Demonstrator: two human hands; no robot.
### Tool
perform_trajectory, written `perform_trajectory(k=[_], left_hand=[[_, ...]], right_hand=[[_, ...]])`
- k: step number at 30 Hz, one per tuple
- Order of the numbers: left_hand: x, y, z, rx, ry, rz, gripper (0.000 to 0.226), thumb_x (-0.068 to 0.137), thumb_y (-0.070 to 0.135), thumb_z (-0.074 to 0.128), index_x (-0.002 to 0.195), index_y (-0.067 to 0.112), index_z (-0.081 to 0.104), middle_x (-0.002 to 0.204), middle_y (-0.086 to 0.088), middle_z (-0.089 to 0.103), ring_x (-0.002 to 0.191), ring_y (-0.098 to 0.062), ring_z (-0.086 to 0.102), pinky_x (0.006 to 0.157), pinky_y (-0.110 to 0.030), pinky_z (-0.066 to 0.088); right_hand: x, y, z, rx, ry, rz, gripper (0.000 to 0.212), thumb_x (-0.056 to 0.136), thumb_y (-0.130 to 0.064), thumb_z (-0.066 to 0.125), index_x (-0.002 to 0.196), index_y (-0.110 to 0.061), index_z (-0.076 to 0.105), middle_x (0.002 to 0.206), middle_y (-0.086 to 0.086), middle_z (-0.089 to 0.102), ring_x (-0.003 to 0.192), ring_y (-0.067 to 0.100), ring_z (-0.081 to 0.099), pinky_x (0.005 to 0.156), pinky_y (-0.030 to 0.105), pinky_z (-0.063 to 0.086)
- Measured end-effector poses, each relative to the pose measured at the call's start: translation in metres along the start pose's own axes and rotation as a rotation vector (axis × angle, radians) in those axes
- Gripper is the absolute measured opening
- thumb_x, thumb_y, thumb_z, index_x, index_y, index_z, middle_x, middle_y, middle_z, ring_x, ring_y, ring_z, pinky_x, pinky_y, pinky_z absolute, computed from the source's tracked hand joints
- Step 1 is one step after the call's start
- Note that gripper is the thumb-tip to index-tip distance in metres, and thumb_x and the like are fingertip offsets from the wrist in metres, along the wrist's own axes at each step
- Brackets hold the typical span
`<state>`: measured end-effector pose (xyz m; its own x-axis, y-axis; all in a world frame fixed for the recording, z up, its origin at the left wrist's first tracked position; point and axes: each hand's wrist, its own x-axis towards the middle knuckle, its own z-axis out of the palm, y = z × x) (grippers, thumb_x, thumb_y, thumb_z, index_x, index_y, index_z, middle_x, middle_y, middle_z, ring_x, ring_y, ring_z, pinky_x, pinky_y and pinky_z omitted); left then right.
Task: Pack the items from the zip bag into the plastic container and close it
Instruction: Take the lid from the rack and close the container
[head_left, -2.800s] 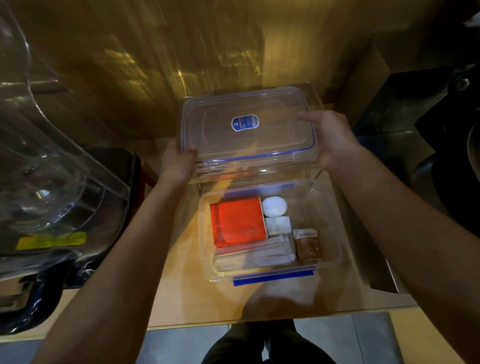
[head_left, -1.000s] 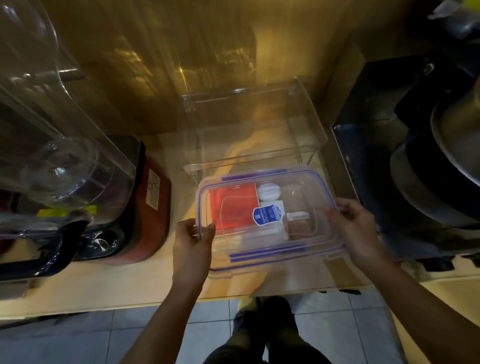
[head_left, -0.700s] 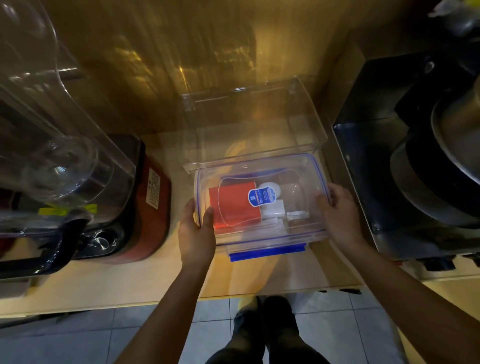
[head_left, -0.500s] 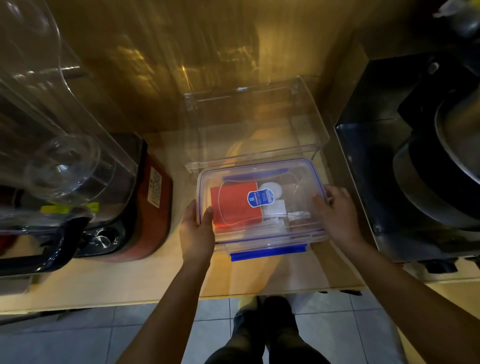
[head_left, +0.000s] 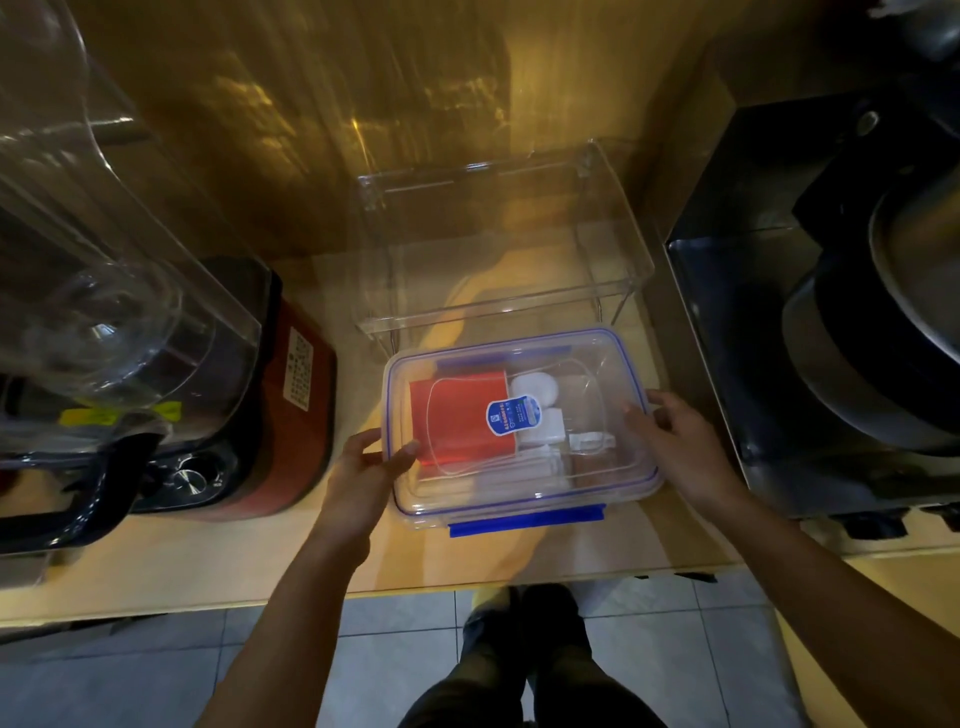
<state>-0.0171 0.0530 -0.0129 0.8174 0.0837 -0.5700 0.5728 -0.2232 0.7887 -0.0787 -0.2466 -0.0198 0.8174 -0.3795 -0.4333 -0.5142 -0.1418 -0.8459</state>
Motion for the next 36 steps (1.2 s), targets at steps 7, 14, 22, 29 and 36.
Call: perform_trajectory(k=[7, 14, 22, 29, 36], left_hand=[[-0.001, 0.001, 0.015, 0.105, -0.004, 0.126, 0.046, 0.089, 0.050, 0.048, 0.127, 0.024, 0.046, 0.104, 0.007, 0.060, 0.091, -0.006, 0.059, 0.074, -0.026, 0.047], [-0.002, 0.001, 0.026, 0.294, 0.156, 0.281, 0.045, 0.094, 0.050, 0.037, 0.124, 0.019, 0.047, 0.110, -0.009, 0.062, 0.100, -0.026, 0.060, 0.086, -0.044, 0.052], [0.002, 0.004, 0.020, 0.535, 0.194, 0.244, 0.053, 0.092, 0.051, 0.038, 0.133, 0.017, 0.042, 0.120, -0.020, 0.055, 0.108, -0.039, 0.054, 0.085, -0.043, 0.048], [-0.006, -0.007, 0.017, 0.231, 0.126, 0.278, 0.044, 0.084, 0.041, 0.062, 0.120, 0.019, 0.054, 0.105, -0.007, 0.067, 0.097, -0.023, 0.064, 0.072, -0.030, 0.053], [0.005, -0.003, 0.010, 0.365, 0.183, 0.208, 0.069, 0.082, 0.051, 0.061, 0.139, 0.023, 0.034, 0.136, -0.012, 0.048, 0.121, -0.029, 0.050, 0.096, -0.043, 0.045]], right_hand=[[-0.006, -0.012, 0.010, 0.008, 0.003, -0.172, 0.010, 0.094, -0.028, 0.049, 0.096, -0.032, 0.059, 0.089, -0.003, 0.065, 0.078, 0.011, 0.065, 0.062, 0.024, 0.052], [-0.007, -0.010, 0.022, 0.058, 0.021, -0.152, 0.013, 0.096, -0.037, 0.043, 0.093, -0.045, 0.052, 0.093, -0.007, 0.064, 0.078, 0.006, 0.066, 0.060, 0.021, 0.050], [-0.001, -0.003, 0.015, -0.208, 0.041, -0.120, 0.029, 0.095, -0.042, 0.039, 0.109, -0.021, 0.053, 0.099, 0.005, 0.062, 0.079, 0.012, 0.065, 0.060, 0.025, 0.051], [-0.005, 0.000, 0.013, -0.126, -0.040, -0.199, 0.027, 0.096, -0.031, 0.045, 0.115, -0.015, 0.054, 0.107, 0.012, 0.061, 0.092, 0.022, 0.065, 0.076, 0.041, 0.057], [0.010, 0.002, 0.002, -0.193, -0.010, -0.055, 0.051, 0.088, -0.041, 0.057, 0.134, -0.021, 0.043, 0.134, 0.009, 0.050, 0.115, 0.023, 0.056, 0.089, 0.045, 0.053]])
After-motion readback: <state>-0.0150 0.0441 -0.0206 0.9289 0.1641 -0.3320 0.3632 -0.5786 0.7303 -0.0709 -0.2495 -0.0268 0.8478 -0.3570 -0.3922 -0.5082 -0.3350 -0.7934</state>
